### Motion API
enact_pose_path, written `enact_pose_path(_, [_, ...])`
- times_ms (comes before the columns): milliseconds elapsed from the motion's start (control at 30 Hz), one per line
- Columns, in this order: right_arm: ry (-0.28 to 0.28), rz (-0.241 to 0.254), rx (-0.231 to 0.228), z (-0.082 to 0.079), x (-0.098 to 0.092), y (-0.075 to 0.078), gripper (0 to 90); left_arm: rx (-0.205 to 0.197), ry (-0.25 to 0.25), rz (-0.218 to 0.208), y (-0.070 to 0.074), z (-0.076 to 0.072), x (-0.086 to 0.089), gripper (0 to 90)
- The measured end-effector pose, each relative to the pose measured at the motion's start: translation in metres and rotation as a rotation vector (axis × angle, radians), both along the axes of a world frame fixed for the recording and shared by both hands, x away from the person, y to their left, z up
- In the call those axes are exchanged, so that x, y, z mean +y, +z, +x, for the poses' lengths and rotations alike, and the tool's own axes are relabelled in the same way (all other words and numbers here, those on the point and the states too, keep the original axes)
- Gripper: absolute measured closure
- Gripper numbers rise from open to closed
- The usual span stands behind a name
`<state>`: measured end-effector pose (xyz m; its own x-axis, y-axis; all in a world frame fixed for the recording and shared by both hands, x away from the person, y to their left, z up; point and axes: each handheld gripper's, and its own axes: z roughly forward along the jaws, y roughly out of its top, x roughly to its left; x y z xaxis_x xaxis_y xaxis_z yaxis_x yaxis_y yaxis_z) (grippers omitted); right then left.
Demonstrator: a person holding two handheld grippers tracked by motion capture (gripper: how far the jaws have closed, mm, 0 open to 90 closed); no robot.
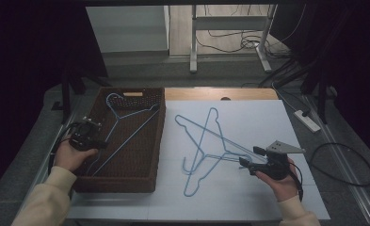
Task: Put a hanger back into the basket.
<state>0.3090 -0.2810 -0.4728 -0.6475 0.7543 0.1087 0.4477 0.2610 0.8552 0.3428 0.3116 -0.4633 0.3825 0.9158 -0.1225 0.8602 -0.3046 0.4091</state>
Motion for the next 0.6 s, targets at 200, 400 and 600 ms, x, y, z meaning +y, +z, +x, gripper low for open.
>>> enact_pose_path(200, [0.002, -0.002, 0.002, 0.0005, 0.0003, -0.0008, 22.8, 0.012, 0.041, 0.09, -0.0023, 0.0047, -0.0043, 86.3])
enact_pose_path(400, [0.003, -0.003, 0.003, 0.0006, 0.0008, -0.0012, 22.7, 0.028, 0.061, 0.133, -0.0057, 0.01, -0.0074, 85.9])
enact_pose_path(600, [0.003, -0.003, 0.003, 0.0007, 0.0004, -0.0011, 22.7, -0.02, 0.066, 0.132, -0.0035, 0.0081, -0.0092, 77.4])
